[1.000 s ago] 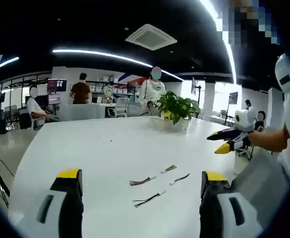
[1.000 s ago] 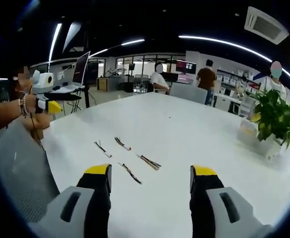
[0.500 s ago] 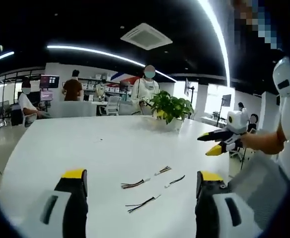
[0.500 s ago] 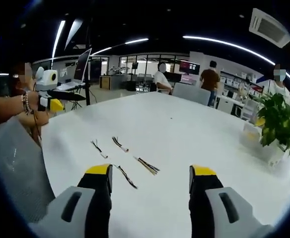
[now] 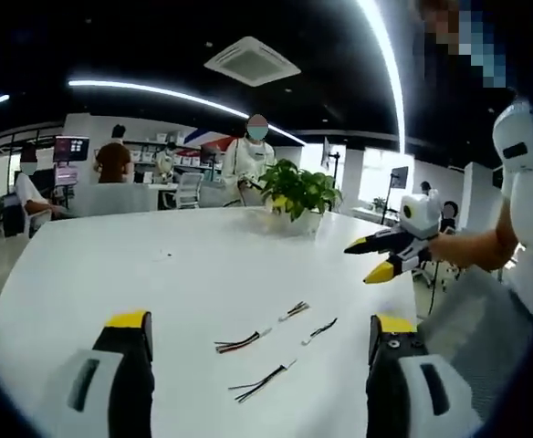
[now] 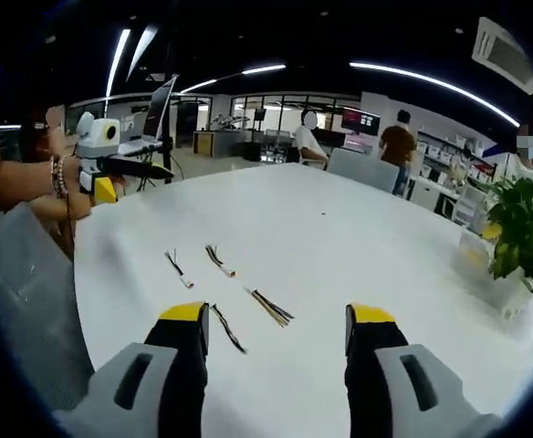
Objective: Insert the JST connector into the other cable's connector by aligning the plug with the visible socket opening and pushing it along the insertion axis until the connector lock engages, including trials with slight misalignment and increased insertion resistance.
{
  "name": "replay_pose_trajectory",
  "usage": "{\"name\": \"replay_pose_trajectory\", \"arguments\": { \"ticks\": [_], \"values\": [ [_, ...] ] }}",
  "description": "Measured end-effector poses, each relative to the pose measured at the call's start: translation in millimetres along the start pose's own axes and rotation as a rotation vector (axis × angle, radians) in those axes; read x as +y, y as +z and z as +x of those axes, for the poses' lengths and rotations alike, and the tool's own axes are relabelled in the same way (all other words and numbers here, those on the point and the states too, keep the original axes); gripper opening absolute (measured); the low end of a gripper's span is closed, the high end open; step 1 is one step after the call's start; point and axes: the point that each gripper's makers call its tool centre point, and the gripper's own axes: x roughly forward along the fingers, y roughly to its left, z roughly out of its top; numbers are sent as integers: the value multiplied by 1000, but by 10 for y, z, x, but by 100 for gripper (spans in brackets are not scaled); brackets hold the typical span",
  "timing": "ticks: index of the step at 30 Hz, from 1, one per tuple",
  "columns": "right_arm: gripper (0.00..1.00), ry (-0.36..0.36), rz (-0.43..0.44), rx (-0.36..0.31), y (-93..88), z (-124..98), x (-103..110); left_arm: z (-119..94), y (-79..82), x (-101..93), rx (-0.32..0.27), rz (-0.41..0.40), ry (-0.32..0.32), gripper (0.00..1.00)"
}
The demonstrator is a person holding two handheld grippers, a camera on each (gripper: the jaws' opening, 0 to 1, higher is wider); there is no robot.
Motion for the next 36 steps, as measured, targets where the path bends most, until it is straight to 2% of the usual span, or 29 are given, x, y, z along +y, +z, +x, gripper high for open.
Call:
{"name": "replay_pose_trajectory", "arguments": {
  "ticks": [11, 18, 24, 31, 36],
  "values": [
    [56, 86, -51, 35, -57, 211, 22, 196, -130, 99, 38, 41, -54, 95],
    [53, 188, -89, 32, -88, 335, 107, 347, -177, 108, 55, 50, -104, 93],
    [51, 260, -118, 35, -126, 464, 167, 495, -261, 115, 70, 71, -158, 86],
    [47, 307, -132, 36, -109, 569, 171, 653, -331, 81, 92, 90, -207, 81],
    [46, 345, -181, 46, -142, 647, 188, 726, -368, 57, 95, 99, -235, 77]
  ]
}}
